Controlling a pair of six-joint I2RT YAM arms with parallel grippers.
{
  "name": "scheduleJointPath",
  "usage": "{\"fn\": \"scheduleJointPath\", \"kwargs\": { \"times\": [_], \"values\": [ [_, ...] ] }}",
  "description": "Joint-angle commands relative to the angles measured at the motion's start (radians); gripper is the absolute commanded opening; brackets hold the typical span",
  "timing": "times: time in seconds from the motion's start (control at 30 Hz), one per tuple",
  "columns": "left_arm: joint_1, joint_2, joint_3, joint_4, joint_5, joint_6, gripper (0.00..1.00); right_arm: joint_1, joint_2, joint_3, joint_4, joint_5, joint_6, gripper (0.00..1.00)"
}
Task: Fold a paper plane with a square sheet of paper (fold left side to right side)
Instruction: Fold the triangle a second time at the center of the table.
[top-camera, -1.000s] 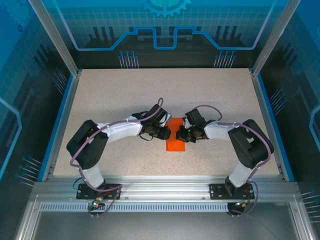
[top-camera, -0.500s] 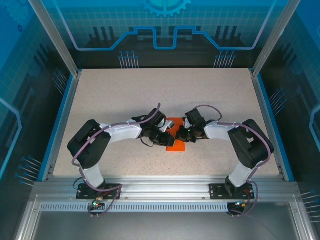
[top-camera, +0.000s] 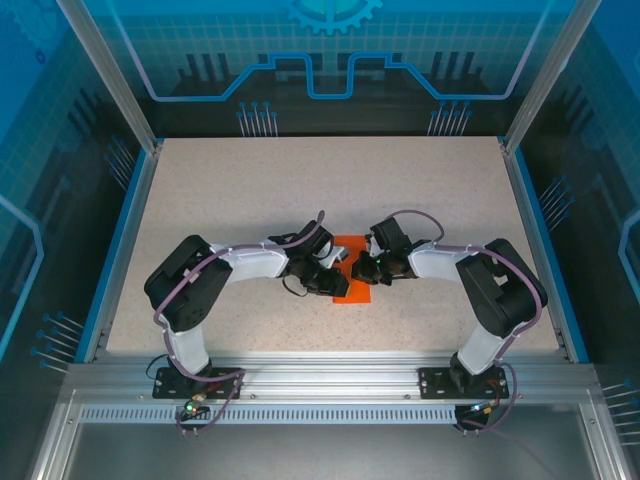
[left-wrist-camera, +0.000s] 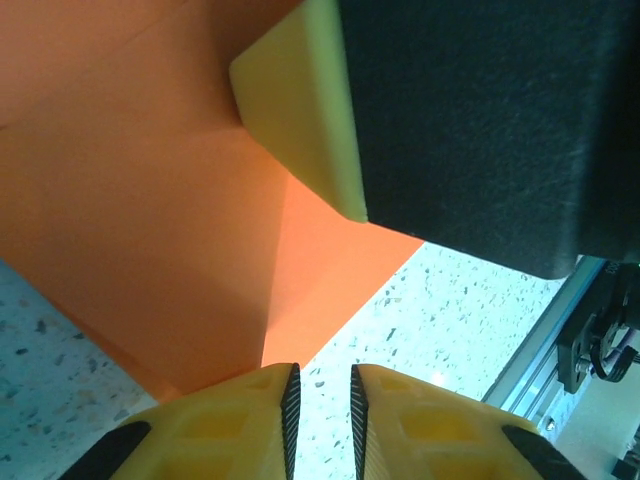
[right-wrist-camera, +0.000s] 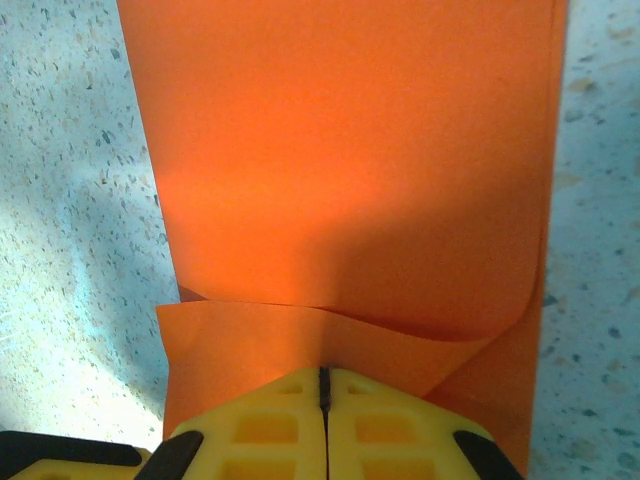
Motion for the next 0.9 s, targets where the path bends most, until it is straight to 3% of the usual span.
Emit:
{"fn": "scheduleJointPath", "kwargs": {
  "times": [0.0,0.5,0.87],
  "values": [
    [-0.002,0.013,0.012,-0.034,-0.033,0.021,0.23,0.01,0.01,-0.023,-0.089,0.036,-0.014,0.06],
    [-0.002,0.027,-0.003,-0.065,-0.068,0.036,0.22,0.009,0.008,-0.022,-0.096,0.041,-0.019,0.06],
    [-0.002,0.044,-0.006,-0.094,-0.096,0.049,0.11,0.01,-0.007,-0.013,-0.099,0.037,-0.03,0.06]
  ]
}}
